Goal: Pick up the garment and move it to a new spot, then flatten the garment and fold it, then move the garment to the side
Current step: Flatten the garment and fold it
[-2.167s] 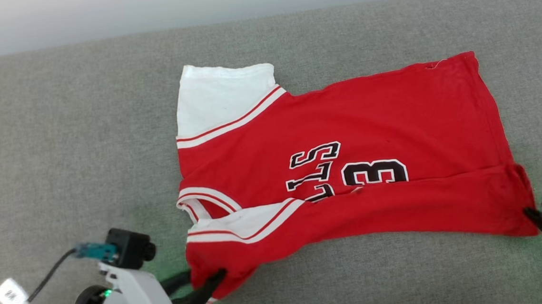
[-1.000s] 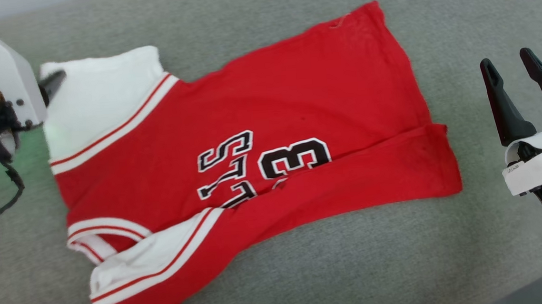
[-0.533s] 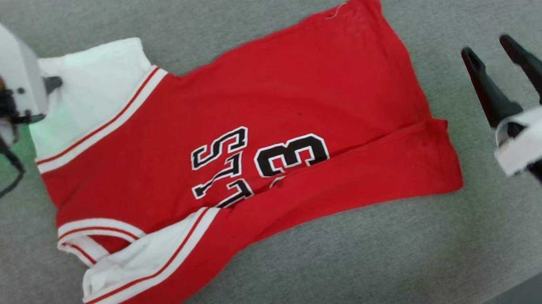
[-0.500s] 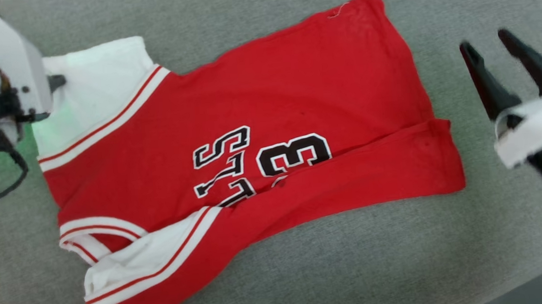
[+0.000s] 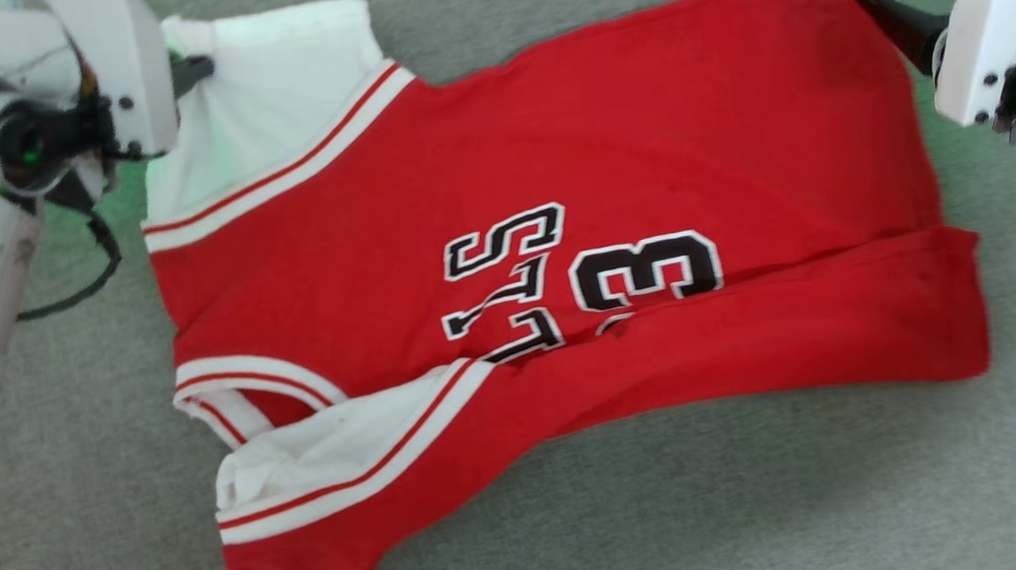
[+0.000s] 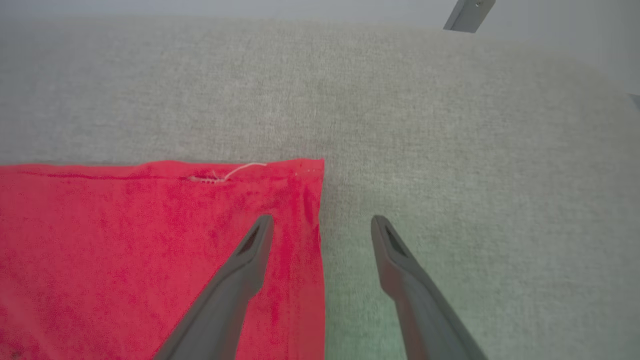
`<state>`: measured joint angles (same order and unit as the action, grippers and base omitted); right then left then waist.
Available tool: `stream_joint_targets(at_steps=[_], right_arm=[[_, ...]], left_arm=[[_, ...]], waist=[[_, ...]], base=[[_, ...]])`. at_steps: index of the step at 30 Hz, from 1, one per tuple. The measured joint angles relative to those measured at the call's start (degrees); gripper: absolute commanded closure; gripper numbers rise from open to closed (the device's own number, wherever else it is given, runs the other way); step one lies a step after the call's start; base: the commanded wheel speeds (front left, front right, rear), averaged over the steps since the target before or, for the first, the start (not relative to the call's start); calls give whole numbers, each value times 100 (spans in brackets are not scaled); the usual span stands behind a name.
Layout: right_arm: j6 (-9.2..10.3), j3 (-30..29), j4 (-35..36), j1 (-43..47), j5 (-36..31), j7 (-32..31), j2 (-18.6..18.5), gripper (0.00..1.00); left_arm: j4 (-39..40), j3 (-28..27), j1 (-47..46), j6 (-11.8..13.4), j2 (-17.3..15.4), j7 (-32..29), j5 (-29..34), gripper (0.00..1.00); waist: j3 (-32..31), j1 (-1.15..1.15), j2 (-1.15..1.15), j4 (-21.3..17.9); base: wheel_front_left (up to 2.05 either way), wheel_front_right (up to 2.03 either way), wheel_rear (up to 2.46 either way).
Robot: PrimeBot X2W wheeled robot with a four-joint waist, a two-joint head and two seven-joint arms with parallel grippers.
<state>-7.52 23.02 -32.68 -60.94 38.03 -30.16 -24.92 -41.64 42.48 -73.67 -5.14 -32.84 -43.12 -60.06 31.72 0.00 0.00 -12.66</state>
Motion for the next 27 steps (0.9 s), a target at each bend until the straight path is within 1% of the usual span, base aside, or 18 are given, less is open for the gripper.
stream_joint_targets(at_steps=[3, 7, 8, 9, 10, 16, 19, 21, 24, 27], right_arm=[[0, 163, -456, -344, 18, -133, 42, 0], [0, 423, -853, -599, 27, -151, 83, 0], [0, 517, -921, -667, 23, -147, 62, 42], [0, 599, -961, -725, 24, -160, 32, 69], [2, 667, -1004, -772, 43, -152, 13, 100], [-1, 953, -1154, -803, 257, 254, -60, 100], [0, 1051, -1128, -701, 450, 471, -219, 100], [0, 1101, -1018, -605, 575, 620, -337, 100], [0, 1200, -743, -399, 836, 782, -558, 100], [0, 1298, -398, -56, 1106, 850, -823, 100]], left_arm=[[19, 25, -137, -48, 82, 34, 18, 100], [10, 31, -258, -109, 204, 166, 16, 100], [-4, 30, -272, -132, 232, 199, 14, 100], [-11, 31, -281, -145, 263, 258, 12, 100], [-24, 30, -281, -163, 290, 327, 7, 100], [-157, 92, -218, -218, 425, 792, -45, 100], [-134, 165, -84, -218, 445, 1009, -111, 100], [65, 237, 59, -218, 424, 1168, -216, 100], [499, 320, 274, -218, 310, 1427, -458, 100], [1024, 434, 592, -218, 68, 1678, -643, 100]], waist=[[130, 0, 0, 134], [278, 0, 0, 288], [303, 0, 0, 324], [320, 0, 0, 358], [334, 0, 0, 389], [220, 0, 0, 479], [74, 0, 0, 513], [-43, 0, 0, 540], [-245, 0, 0, 582], [-470, 0, 0, 630]], base=[[0, 0, 0], [0, 0, 0], [0, 0, 0], [0, 0, 0], [0, 0, 0], [0, 0, 0], [0, 0, 0], [0, 0, 0], [0, 0, 0], [0, 0, 0]])
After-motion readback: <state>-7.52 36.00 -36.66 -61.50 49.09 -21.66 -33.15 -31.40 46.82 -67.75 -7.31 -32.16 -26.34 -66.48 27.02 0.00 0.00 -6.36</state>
